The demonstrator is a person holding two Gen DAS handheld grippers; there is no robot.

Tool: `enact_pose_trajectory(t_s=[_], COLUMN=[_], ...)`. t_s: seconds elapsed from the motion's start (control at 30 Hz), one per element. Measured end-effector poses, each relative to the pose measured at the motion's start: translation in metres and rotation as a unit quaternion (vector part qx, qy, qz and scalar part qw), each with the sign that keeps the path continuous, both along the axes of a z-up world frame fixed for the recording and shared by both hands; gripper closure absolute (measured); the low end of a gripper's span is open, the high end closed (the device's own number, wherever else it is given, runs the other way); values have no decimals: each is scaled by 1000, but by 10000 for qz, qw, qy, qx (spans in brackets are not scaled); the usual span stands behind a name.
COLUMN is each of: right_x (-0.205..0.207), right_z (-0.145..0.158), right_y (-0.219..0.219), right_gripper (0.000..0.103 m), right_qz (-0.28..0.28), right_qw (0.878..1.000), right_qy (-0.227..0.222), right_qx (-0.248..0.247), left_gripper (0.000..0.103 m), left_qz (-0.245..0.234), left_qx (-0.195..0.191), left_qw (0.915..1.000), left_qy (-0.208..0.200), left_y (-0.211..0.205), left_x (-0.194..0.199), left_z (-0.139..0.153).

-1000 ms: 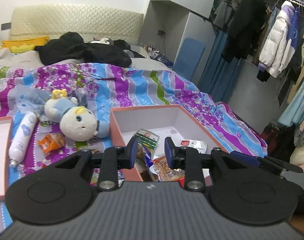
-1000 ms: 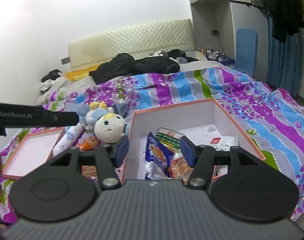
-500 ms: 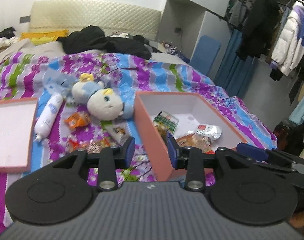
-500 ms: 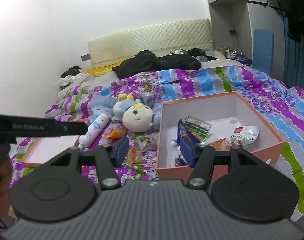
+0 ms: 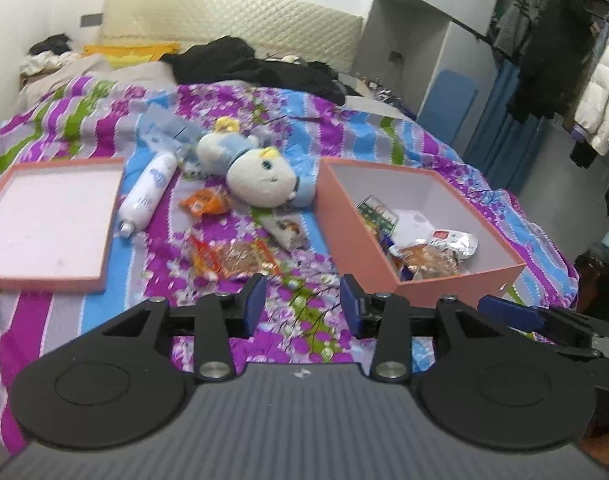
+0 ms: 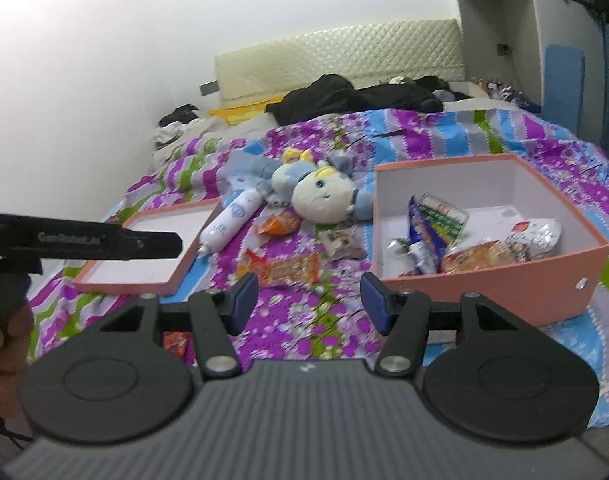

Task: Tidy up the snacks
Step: 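Withdraw both tools from the box back toward the remaining snacks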

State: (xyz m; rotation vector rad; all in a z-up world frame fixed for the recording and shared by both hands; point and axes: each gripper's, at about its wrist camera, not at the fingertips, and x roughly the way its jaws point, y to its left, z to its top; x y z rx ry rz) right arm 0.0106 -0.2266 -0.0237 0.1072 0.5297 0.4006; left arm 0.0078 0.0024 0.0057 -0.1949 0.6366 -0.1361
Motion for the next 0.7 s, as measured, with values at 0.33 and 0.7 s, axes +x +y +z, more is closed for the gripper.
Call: enact_pose_trajectory(t_s=[0.33,0.7], right_x=[3,29], right_z=[-13,-37], right_y=[23,50], right_gripper=[44,44], right_qz=[418,642], right_qw=[9988,9959], right_qy=[160,462], right_qx=[-214,-449], left_gripper=[45,36], left_qz=[453,932], left_qx=[-123,-128], left_qw=[9986,9935], left_qy=[250,641], left_y=[24,59], left_x=[-14,3], left_z=[-31,-75])
